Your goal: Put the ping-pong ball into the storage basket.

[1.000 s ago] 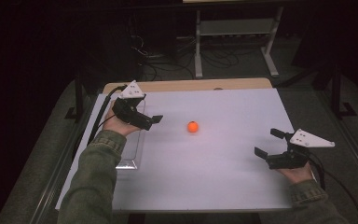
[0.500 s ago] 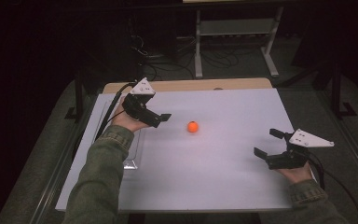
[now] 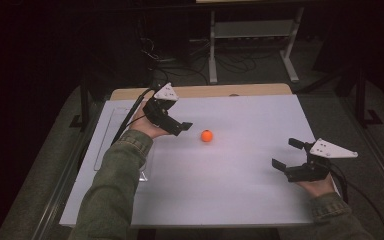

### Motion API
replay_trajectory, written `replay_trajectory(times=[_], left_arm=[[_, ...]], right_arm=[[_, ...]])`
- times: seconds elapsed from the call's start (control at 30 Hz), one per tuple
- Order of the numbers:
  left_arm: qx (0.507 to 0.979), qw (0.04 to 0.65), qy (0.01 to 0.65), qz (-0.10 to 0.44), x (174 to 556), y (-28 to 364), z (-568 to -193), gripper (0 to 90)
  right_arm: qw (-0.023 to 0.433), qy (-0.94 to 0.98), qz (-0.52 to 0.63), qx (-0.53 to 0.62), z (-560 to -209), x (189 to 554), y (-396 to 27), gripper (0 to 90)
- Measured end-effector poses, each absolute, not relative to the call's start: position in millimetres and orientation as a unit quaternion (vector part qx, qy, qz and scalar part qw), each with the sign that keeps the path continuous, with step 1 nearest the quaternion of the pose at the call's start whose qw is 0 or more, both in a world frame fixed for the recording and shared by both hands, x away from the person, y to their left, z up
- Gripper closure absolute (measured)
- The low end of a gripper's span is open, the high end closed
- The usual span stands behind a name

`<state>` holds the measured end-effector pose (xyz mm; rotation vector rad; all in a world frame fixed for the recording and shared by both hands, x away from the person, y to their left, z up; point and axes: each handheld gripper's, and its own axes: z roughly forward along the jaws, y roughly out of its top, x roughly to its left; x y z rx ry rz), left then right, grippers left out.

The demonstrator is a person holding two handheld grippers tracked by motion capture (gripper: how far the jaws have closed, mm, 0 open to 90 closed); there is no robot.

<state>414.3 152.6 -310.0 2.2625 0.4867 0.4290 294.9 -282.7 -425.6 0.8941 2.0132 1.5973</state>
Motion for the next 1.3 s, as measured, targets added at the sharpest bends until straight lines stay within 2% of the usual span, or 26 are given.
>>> replay_trajectory(times=[0.8,1.3], left_arm=[[0.912,0.352,0.164,0.133,433.7,121.7,-322.7,0.0],[0.92,0.335,0.16,0.127,439.4,117.0,-328.7,0.0]], right_arm=[[0.208,0.727,0.571,0.319,-424.8,293.0,-282.6,0.0],[0.207,0.73,0.568,0.32,-425.6,292.1,-283.0,0.0]])
